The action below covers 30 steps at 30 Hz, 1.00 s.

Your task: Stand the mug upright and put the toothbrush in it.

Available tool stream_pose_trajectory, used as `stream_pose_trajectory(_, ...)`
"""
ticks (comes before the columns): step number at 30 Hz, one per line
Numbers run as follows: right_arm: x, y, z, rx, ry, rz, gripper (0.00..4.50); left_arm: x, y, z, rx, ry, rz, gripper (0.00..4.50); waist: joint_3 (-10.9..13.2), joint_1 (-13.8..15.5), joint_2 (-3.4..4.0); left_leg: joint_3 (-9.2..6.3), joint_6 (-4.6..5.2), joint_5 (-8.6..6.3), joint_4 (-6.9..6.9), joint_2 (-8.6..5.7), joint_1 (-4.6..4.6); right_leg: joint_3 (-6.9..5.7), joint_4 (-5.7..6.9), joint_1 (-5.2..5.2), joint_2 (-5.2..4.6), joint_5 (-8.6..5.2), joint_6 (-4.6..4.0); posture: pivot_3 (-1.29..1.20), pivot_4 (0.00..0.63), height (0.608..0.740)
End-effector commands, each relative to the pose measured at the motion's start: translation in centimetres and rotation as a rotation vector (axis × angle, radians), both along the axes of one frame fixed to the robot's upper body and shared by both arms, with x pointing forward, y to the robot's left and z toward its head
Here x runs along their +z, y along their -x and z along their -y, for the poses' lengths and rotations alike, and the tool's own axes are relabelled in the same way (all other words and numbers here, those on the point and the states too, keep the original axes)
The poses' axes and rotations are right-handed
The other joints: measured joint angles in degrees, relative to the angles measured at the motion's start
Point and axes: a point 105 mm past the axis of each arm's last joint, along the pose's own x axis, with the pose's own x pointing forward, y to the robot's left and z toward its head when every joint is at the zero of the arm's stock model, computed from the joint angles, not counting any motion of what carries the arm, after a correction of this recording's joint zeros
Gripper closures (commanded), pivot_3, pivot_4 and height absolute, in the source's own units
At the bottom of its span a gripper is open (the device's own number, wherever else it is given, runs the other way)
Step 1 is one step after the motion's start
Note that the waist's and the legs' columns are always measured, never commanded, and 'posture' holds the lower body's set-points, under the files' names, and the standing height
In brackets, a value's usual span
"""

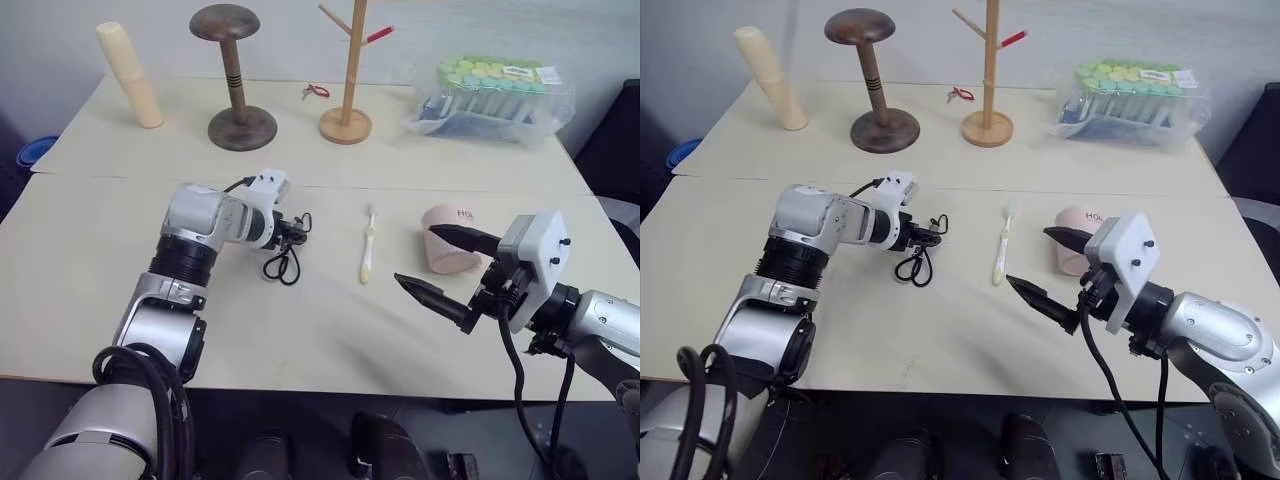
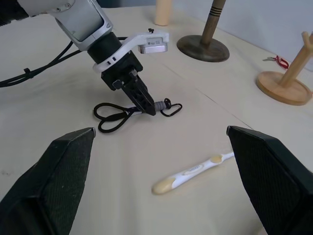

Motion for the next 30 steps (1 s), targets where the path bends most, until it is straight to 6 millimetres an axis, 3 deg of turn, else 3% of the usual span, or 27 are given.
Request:
stream_pose_trajectory(1,0.6,0.3,-0.3,0.005,-0.002,0.039,0.00,0.2,-0.2,-0.3,0.003,0.003,0.012,2.84,0.00,-0.08,0.00,0.00,0.00,0.00,0.00,0.00,0.00,0.00,0.00,0.00,0.00,0.00,0.00,0.00,0.150,0.740)
stream_pose_trajectory(6,0.7,0.1,-0.2,0.000,-0.020,0.037,0.00,0.0,-0.2,-1.6,0.022,-0.036,0.028,4.40,0.00,-0.08,0.00,0.00,0.00,0.00,0.00,0.02,0.00,0.00,0.00,-0.01,0.00,0.00,0.00,0.00,0.150,0.740)
stream_pose_trajectory(9,0.6,-0.1,-0.2,0.002,-0.022,0.035,0.00,-0.2,-0.2,-3.1,0.047,-0.103,0.053,4.47,0.00,-0.13,0.00,0.00,0.00,0.00,-0.01,0.02,0.01,0.01,0.00,-0.01,0.00,0.00,0.00,0.00,0.150,0.740)
stream_pose_trajectory(13,0.5,-0.1,-0.5,0.014,-0.025,0.030,0.00,2.1,-0.9,-8.9,0.241,-0.100,0.125,4.47,0.00,-0.58,-0.01,0.04,0.00,0.00,-0.02,0.08,0.01,0.03,0.02,-0.07,0.03,0.00,0.00,0.00,0.150,0.740)
stream_pose_trajectory(16,0.2,0.1,-1.1,0.061,-0.012,0.024,0.00,3.1,0.3,-17.6,0.463,-0.137,0.150,4.47,0.01,-1.27,-0.01,0.13,-0.01,0.01,-0.09,0.10,-0.01,0.04,0.07,-0.24,0.03,-0.01,-0.02,0.00,0.150,0.740)
stream_pose_trajectory(18,0.2,0.5,-1.8,0.121,-0.020,0.015,0.00,2.9,1.5,-21.4,0.549,-0.156,0.152,4.47,0.01,-1.70,-0.01,0.23,-0.02,0.01,-0.19,0.11,-0.02,0.07,0.10,-0.38,0.02,-0.02,-0.04,0.00,0.150,0.740)
stream_pose_trajectory(20,0.2,1.0,-2.5,0.196,-0.029,-0.001,0.00,2.1,2.6,-24.0,0.601,-0.174,0.140,4.47,0.00,-1.46,-0.01,0.25,-0.02,0.01,-0.19,0.09,-0.05,0.05,0.09,-0.40,-0.01,-0.03,-0.04,0.00,0.150,0.740)
stream_pose_trajectory(24,0.4,0.9,-3.3,0.269,-0.014,-0.007,0.00,0.3,4.1,-27.2,0.686,-0.148,0.118,4.47,0.02,-0.02,-0.15,0.20,0.00,0.00,-0.06,0.04,-0.08,0.04,0.07,-0.30,-0.04,-0.02,-0.03,0.00,0.150,0.740)
stream_pose_trajectory(27,0.6,0.1,-3.4,0.276,-0.018,-0.008,0.00,-0.1,4.0,-27.0,0.694,-0.054,0.136,3.57,-0.02,0.08,-0.23,0.13,0.01,-0.01,0.03,0.03,-0.06,0.02,0.07,-0.16,-0.05,-0.01,-0.02,0.00,0.150,0.740)
stream_pose_trajectory(30,0.6,-0.4,-3.1,0.270,-0.008,-0.013,0.00,-0.4,4.6,-27.5,0.706,-0.096,0.125,2.66,-0.03,-0.06,-0.24,0.12,0.02,-0.01,0.01,0.04,-0.03,0.00,0.07,-0.14,-0.05,-0.01,-0.01,0.00,0.150,0.740)
